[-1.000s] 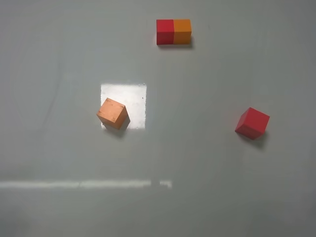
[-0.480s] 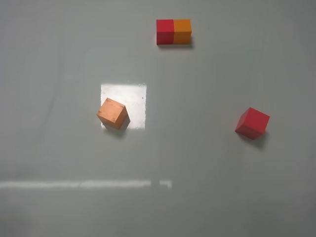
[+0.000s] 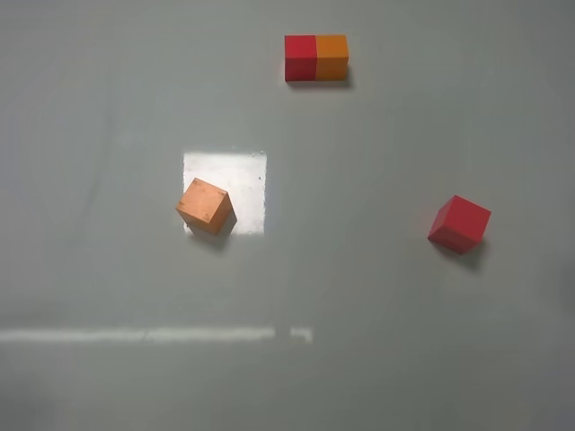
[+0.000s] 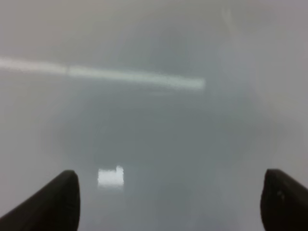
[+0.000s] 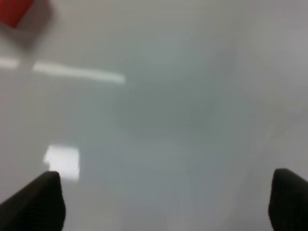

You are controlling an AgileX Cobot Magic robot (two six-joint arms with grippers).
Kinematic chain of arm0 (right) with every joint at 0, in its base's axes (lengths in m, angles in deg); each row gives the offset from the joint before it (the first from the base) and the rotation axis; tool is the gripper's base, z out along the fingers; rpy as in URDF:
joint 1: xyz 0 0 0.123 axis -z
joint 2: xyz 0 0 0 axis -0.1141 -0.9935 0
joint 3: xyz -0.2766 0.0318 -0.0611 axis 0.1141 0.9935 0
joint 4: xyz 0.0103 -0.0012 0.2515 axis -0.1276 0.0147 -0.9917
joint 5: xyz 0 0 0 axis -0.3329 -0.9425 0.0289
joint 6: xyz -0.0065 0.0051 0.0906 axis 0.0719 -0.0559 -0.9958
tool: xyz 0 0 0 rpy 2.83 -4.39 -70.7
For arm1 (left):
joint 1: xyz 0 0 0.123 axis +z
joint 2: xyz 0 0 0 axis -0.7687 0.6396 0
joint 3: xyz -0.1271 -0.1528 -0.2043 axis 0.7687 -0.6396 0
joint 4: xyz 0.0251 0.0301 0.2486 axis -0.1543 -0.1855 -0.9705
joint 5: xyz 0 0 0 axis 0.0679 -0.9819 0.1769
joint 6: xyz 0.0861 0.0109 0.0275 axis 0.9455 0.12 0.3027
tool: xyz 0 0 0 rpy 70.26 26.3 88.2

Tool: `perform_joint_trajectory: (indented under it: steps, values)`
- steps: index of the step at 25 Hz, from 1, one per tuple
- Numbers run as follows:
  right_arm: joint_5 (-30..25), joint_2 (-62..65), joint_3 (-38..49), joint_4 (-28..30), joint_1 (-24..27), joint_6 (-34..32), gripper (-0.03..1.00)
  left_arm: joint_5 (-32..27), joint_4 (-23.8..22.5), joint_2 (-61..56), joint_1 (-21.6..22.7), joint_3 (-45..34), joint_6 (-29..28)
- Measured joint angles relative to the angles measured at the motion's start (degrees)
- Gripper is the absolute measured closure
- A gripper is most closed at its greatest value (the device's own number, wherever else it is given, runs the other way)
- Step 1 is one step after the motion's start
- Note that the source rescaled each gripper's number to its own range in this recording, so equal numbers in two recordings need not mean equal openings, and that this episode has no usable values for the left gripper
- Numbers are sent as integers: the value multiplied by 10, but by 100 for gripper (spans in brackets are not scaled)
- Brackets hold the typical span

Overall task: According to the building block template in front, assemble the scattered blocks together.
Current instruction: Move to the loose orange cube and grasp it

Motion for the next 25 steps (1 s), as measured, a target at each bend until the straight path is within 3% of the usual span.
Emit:
perform_joint_trajectory:
  steps: [5,8,10,17,21,25]
  values:
    - [-54,-134,-139,-41,-31,87,-3,0,0,0,0,0,0]
    - [-98,-202,-223,-17,-91,79,-3,0,0,0,0,0,0]
    - [-98,-239,-270,11,-152,76,-3,0,0,0,0,0,0]
    - [-87,-368,-370,156,-401,-28,-3,0,0,0,0,0,0]
    - [-87,-446,-422,171,-499,-82,1,0,0,0,0,0,0]
    - [-89,-521,-501,192,-553,-121,3,0,0,0,0,0,0]
